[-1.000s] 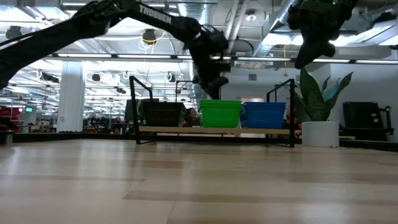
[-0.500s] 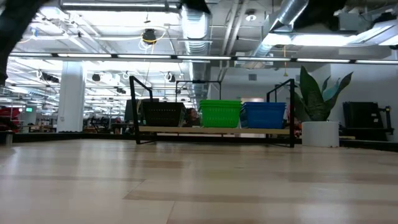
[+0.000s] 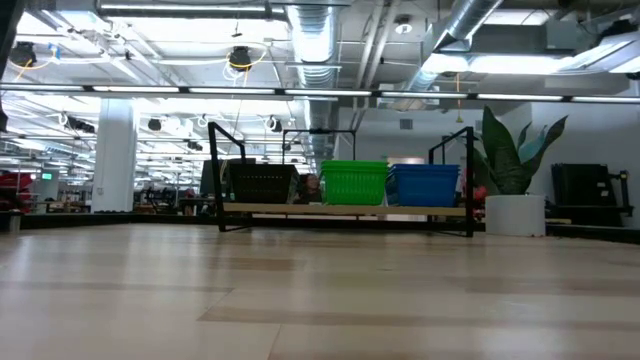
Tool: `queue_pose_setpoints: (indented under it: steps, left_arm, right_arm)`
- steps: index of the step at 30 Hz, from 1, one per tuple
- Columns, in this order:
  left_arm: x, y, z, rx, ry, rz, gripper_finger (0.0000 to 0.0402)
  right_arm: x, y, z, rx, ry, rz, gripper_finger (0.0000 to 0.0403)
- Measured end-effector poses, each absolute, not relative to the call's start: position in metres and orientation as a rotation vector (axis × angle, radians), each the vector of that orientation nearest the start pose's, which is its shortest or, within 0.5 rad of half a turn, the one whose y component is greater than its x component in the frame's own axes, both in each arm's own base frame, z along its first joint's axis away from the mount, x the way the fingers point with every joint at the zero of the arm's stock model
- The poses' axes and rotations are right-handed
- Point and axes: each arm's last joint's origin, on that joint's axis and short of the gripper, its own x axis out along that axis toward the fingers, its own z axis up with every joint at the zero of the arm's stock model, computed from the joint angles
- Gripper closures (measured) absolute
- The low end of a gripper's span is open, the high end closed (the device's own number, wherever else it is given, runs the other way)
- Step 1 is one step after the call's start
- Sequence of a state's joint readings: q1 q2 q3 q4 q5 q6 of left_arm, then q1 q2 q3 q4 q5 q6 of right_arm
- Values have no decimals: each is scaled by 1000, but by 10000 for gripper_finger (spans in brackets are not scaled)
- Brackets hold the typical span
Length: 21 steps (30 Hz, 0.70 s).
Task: Stack baskets on shelf by color
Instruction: Return to Home Position
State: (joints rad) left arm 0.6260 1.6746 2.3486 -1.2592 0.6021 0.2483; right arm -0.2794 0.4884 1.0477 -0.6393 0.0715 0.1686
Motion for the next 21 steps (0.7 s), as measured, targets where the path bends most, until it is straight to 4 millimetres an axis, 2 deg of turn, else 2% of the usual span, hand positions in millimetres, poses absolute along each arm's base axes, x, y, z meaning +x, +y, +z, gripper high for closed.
queue_pose_setpoints:
  steps: [2, 5, 10, 13, 16, 19, 21]
  left_arm:
    - [231, 151, 507, -170, 497, -192, 389]
    - [229, 149, 502, -205, 468, -357, 389]
    - [241, 150, 477, -251, 433, -557, 389]
    - [246, 149, 460, -275, 410, -649, 389]
    - [255, 152, 437, -293, 363, -759, 389]
    - [258, 154, 413, -290, 251, -866, 389]
    - [260, 155, 395, -269, 153, -923, 389]
  right_arm:
    - [46, -15, 387, 176, -16, -327, 349]
    - [36, -12, 357, 240, -159, -306, 349]
    - [42, -12, 297, 299, -459, -205, 349]
    - [65, -18, 262, 353, -447, -188, 349]
    - [75, -21, 249, 407, -491, -174, 349]
    - [82, -24, 230, 442, -466, -205, 349]
    - [80, -25, 228, 435, -518, -206, 349]
